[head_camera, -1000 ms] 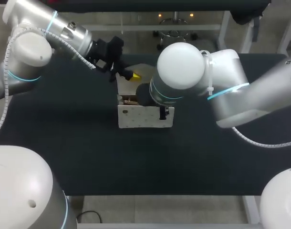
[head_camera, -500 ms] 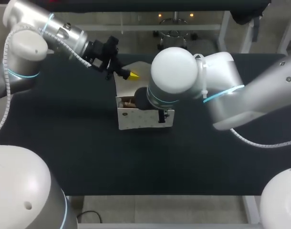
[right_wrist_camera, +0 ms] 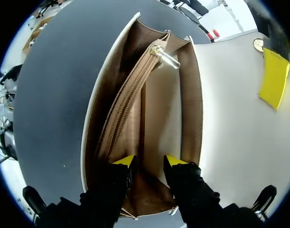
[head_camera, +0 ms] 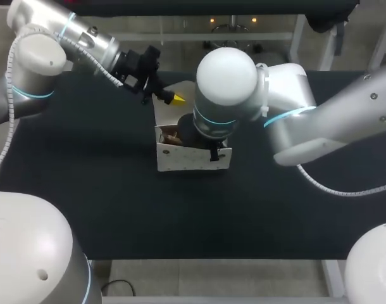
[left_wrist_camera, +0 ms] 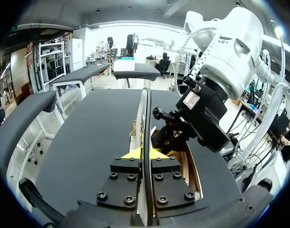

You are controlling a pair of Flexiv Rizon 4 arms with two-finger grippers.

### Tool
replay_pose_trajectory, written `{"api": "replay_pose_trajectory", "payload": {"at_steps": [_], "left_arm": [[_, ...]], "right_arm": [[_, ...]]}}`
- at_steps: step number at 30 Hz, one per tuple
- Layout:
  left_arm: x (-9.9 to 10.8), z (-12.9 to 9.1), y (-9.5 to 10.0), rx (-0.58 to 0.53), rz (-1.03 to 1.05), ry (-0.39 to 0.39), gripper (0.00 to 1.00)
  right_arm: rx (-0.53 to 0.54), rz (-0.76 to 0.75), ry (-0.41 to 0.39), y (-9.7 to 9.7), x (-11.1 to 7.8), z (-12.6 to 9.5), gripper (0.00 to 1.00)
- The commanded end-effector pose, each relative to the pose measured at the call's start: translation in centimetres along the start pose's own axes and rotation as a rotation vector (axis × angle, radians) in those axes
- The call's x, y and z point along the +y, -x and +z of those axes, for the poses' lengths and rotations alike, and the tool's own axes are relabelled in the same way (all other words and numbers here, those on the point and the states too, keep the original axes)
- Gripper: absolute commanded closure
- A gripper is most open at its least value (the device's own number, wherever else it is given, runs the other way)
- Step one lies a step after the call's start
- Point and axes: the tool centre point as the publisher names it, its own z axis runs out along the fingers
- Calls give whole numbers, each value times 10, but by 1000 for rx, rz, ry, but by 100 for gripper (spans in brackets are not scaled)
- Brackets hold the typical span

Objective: Pick up the bag, open it, inspect its contents, close it, and place it on the opposite side

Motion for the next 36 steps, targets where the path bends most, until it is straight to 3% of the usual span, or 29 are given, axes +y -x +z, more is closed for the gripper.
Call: {"api": "replay_pose_trajectory", "payload": {"at_steps": [1,36], "left_arm": [[0,2,-2,-5,6,3,100],[1,2,-3,-4,16,10,100]], "right_arm": [[25,-4,-22,3,5,5,0],[40,-6,-24,2,7,5,0]]}}
